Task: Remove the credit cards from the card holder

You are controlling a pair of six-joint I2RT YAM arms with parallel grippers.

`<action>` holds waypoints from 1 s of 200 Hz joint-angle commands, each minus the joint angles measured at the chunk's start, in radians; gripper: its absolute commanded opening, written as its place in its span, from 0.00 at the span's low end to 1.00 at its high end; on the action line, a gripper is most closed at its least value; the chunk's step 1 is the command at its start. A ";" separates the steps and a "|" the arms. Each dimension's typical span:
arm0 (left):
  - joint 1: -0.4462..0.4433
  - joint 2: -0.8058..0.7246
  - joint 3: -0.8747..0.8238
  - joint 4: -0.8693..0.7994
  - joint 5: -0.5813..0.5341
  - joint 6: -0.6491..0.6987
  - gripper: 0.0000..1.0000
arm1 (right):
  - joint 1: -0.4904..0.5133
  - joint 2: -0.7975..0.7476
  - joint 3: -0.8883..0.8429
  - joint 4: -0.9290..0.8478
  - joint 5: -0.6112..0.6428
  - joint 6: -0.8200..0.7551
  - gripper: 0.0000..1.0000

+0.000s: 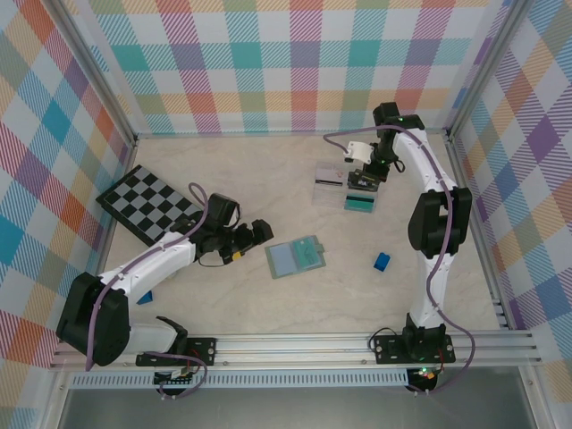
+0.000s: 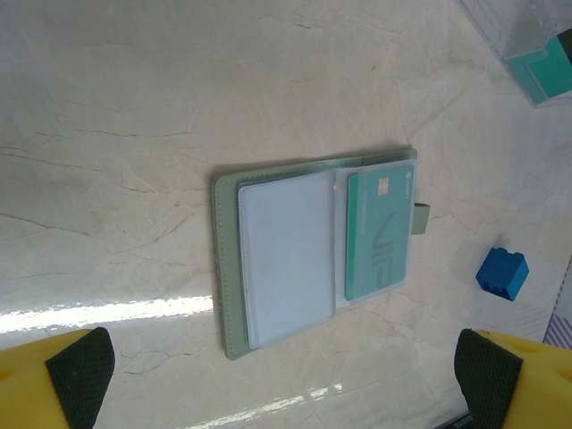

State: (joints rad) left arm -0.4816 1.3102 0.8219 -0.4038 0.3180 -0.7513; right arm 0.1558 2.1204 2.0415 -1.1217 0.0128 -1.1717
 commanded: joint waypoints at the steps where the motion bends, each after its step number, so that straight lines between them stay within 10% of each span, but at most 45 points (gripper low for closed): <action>1: 0.010 0.007 0.009 0.034 0.033 -0.014 1.00 | -0.002 0.014 -0.042 0.039 0.012 -0.057 0.02; 200: -0.007 0.013 -0.013 0.056 0.040 -0.036 1.00 | 0.021 -0.061 -0.027 0.080 -0.064 0.083 0.29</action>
State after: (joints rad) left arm -0.4828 1.3102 0.8143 -0.3412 0.3511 -0.7734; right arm 0.1711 2.1220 1.9724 -1.0096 0.0208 -1.1740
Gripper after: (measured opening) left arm 0.999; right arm 0.283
